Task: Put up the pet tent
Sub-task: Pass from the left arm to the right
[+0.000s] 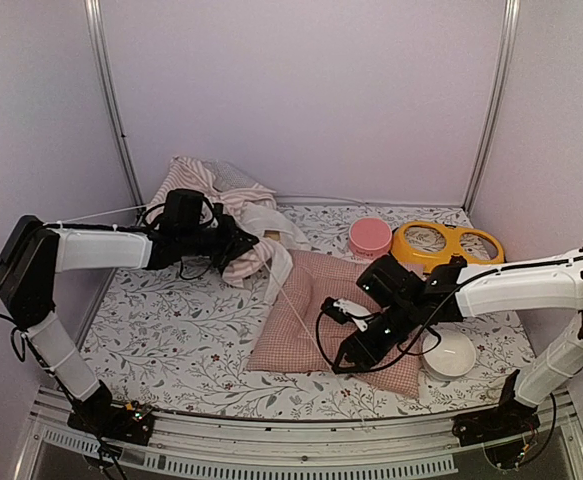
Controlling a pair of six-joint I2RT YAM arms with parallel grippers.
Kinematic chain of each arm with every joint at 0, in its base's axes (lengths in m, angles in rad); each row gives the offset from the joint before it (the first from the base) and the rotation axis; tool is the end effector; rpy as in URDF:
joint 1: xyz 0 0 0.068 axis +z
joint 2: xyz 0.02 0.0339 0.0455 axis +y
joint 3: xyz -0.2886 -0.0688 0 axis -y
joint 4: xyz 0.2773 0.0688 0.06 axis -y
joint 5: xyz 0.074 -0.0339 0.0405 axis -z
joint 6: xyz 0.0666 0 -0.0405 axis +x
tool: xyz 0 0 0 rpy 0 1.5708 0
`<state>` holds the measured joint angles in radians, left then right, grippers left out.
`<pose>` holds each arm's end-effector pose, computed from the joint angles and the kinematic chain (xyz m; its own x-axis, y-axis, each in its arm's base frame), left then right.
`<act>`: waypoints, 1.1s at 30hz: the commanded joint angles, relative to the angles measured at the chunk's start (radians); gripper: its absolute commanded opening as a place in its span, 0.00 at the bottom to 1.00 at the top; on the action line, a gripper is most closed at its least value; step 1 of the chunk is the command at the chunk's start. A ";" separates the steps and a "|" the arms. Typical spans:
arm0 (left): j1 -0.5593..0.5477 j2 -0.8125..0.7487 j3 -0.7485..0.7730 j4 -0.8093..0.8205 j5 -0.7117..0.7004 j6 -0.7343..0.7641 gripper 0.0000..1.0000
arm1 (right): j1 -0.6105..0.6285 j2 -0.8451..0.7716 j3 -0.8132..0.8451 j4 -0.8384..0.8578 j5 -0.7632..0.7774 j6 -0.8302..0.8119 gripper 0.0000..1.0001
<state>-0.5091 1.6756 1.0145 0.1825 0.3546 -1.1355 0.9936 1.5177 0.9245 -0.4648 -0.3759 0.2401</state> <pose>0.3616 -0.2283 0.2148 -0.8280 -0.5116 -0.2293 -0.0584 0.4855 -0.8723 0.1622 0.2939 0.1780 -0.6706 -0.6245 -0.4005 -0.7395 0.5201 0.4274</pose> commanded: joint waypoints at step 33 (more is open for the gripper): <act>0.037 -0.045 0.038 0.049 0.032 0.010 0.00 | 0.091 -0.067 -0.257 0.139 -0.222 0.168 0.20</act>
<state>-0.4892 1.6756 1.0164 0.1825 0.3893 -1.1530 1.0798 1.4433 0.6682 -0.3531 -0.6075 0.4072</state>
